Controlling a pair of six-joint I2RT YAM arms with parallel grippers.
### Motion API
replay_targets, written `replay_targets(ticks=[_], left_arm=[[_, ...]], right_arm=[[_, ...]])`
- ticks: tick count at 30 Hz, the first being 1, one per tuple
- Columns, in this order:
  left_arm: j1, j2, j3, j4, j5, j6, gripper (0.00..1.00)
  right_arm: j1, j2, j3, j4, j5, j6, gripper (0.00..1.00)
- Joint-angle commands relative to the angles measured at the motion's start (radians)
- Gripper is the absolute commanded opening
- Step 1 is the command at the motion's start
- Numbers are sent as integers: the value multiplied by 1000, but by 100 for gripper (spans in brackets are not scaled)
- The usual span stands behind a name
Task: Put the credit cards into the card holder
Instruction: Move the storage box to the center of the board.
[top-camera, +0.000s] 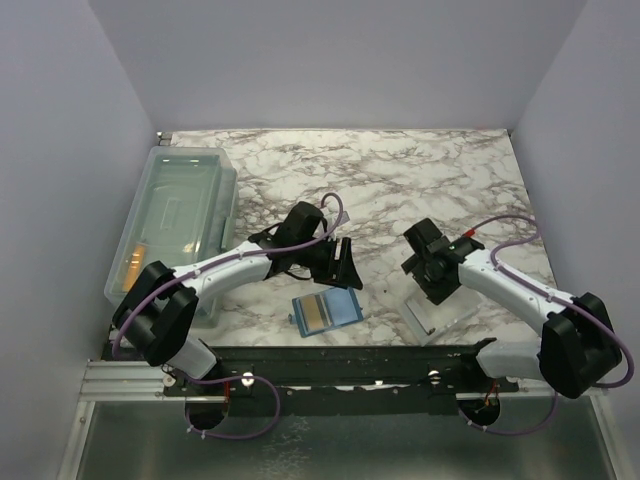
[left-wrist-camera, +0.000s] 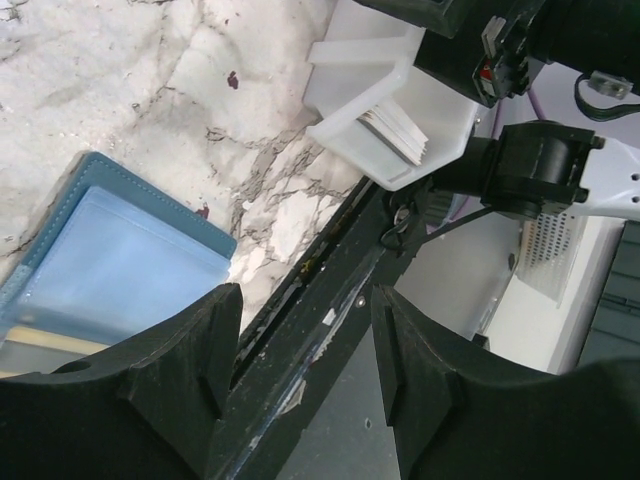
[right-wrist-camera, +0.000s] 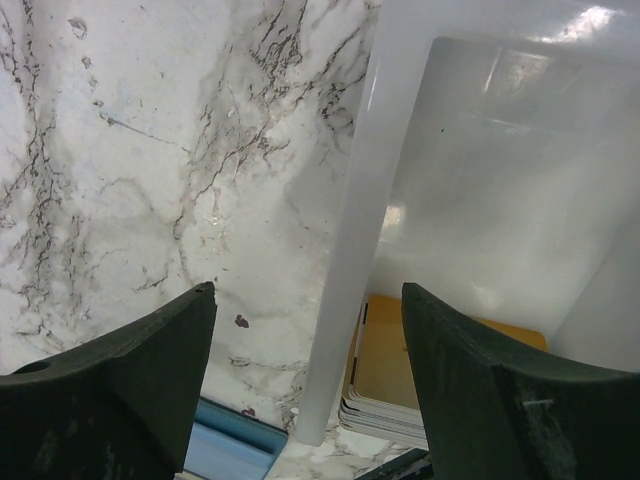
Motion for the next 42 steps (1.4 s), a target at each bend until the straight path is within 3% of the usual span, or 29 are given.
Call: replay_targets(ticks=[1, 9, 24, 32, 42], left_arm=[[4, 21, 9, -10, 25, 42, 60], [30, 22, 7, -9, 25, 46, 60], [51, 27, 9, -8, 37, 46, 60], [57, 19, 3, -10, 38, 47, 60], [64, 17, 6, -8, 42, 48, 60]], right_arm=[[-3, 35, -18, 39, -27, 33, 76], [6, 57, -48, 68, -28, 76, 69], [58, 139, -24, 49, 25, 175, 64], [69, 185, -15, 59, 30, 191, 49], [70, 226, 8, 91, 47, 185, 23]])
